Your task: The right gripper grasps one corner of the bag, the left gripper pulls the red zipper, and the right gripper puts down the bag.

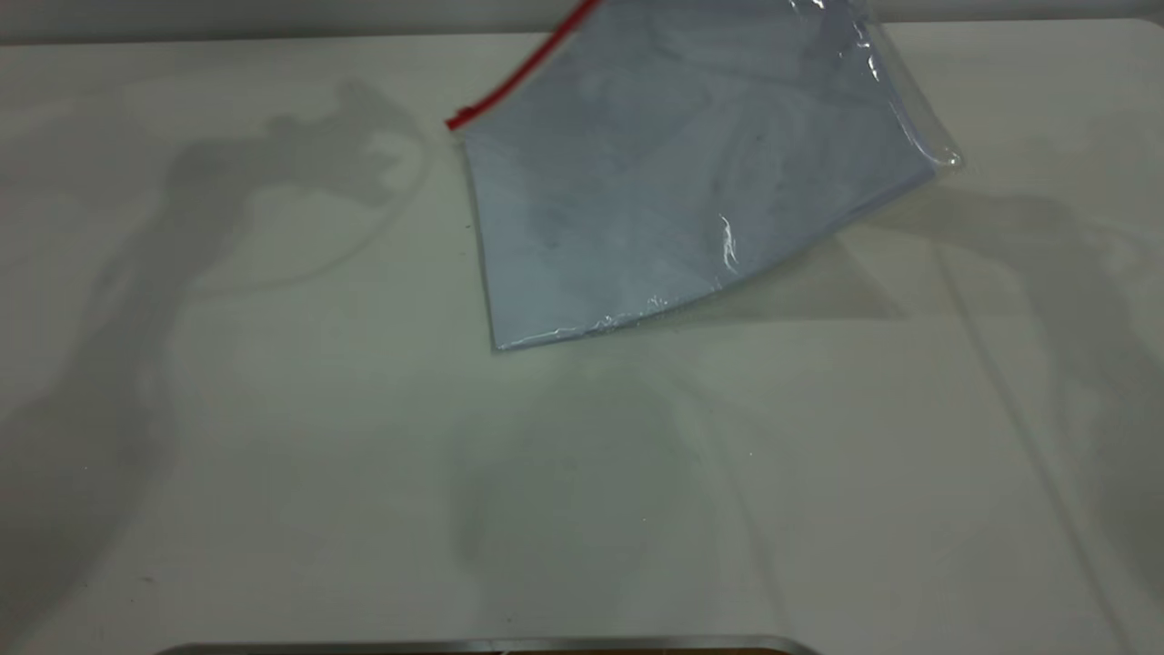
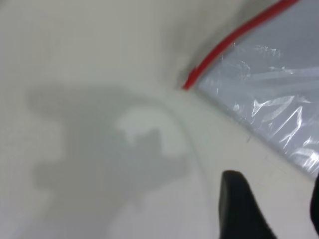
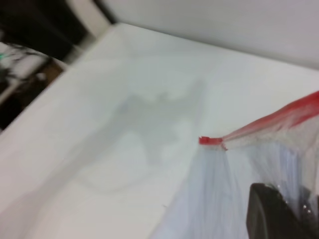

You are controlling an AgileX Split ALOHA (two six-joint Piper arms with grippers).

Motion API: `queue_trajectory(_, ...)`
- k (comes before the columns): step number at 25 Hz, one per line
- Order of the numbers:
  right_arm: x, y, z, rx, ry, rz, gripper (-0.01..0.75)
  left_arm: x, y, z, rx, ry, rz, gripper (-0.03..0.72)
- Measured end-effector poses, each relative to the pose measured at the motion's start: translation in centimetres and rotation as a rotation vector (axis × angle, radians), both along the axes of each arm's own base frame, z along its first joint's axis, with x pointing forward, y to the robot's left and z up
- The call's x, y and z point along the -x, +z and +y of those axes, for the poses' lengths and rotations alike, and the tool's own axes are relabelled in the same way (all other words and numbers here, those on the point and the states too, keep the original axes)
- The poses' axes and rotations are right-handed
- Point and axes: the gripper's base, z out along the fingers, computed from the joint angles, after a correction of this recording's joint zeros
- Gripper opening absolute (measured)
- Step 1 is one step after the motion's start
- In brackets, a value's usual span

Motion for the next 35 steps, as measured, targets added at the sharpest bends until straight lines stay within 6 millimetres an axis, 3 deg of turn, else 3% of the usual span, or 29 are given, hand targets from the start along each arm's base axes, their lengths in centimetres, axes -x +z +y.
queue_trajectory(5,0.3,-3.4,0.3,0.078,-0.152,0.151,0.037,1.8,7.3,-0.6,0.125,0.016,-0.113,0.451)
queue_trajectory(10,0.9,-5.9,0.6,0.245,-0.121,0.183,0.085,4.6,14.2,-0.9,0.226,0.022,-0.221,0.451)
queue_trajectory(14,1.5,-6.8,-0.2,0.423,-0.072,0.21,0.263,7.0,18.5,-0.7,0.279,0.075,-0.269,0.451)
queue_trajectory(17,1.6,-6.2,-1.5,0.593,-0.064,0.199,0.409,9.0,21.5,-0.5,0.317,0.122,-0.299,0.451)
queue_trajectory(19,1.5,-4.9,-2.7,0.662,-0.135,0.217,0.45,10.7,23.9,-0.2,0.343,0.143,-0.333,0.451)
queue_trajectory(22,1.8,-0.7,-4.4,0.673,-0.302,0.321,0.464,15.0,28.5,0.2,0.386,0.161,-0.423,0.451)
queue_trajectory(25,4.1,4.6,-4.6,0.666,-0.381,0.491,0.465,19.8,32.7,0.5,0.44,0.167,-0.508,0.451)
queue_trajectory(28,7.0,10.0,-3.3,0.68,-0.318,0.56,0.466,24.7,35.3,0.3,0.482,0.149,-0.557,0.451)
queue_trajectory(32,11.1,15.9,-0.7,0.653,-0.138,0.541,0.466,30.5,36.0,0.6,0.481,0.137,-0.567,0.451)
queue_trajectory(35,13.9,19.6,1.2,0.61,-0.061,0.468,0.466,33.5,34.1,1.5,0.422,0.177,-0.524,0.449)
